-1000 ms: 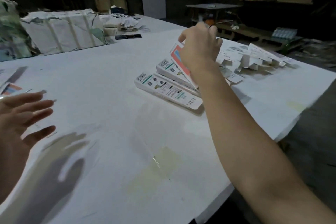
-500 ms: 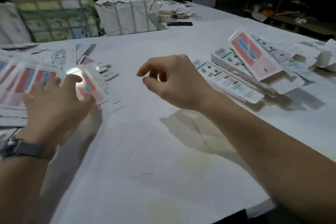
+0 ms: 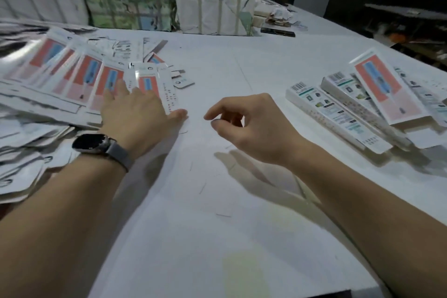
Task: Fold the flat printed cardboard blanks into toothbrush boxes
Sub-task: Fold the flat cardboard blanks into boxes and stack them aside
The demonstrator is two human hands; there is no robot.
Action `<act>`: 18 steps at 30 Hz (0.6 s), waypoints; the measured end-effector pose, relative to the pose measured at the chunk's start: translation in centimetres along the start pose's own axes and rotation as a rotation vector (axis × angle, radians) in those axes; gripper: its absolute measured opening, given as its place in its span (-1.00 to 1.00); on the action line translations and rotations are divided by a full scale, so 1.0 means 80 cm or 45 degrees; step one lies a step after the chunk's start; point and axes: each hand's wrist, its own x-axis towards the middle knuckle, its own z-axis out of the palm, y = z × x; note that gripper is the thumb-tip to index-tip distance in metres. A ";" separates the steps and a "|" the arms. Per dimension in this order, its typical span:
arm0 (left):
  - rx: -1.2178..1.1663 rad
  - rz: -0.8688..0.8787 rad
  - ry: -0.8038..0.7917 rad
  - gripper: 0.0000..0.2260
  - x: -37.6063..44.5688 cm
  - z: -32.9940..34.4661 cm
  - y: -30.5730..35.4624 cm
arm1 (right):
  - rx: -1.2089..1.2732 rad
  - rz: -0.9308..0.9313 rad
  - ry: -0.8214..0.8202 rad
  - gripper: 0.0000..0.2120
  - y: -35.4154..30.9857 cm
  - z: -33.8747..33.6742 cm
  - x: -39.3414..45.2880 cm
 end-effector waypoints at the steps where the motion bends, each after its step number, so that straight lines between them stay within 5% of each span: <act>1: -0.001 -0.008 0.012 -0.27 0.001 0.000 0.004 | -0.005 -0.004 -0.001 -0.87 0.000 0.002 0.000; 7: -0.219 0.092 0.093 -0.45 -0.004 -0.003 0.018 | -0.019 -0.027 0.005 -0.87 0.002 0.010 0.001; 12: -0.120 0.189 0.079 -0.70 -0.015 -0.019 0.024 | -0.012 -0.008 0.032 -0.85 0.004 0.009 0.002; 18: -0.107 0.416 0.130 -0.58 -0.021 -0.028 0.026 | 0.018 0.030 0.064 -0.84 0.006 0.007 0.003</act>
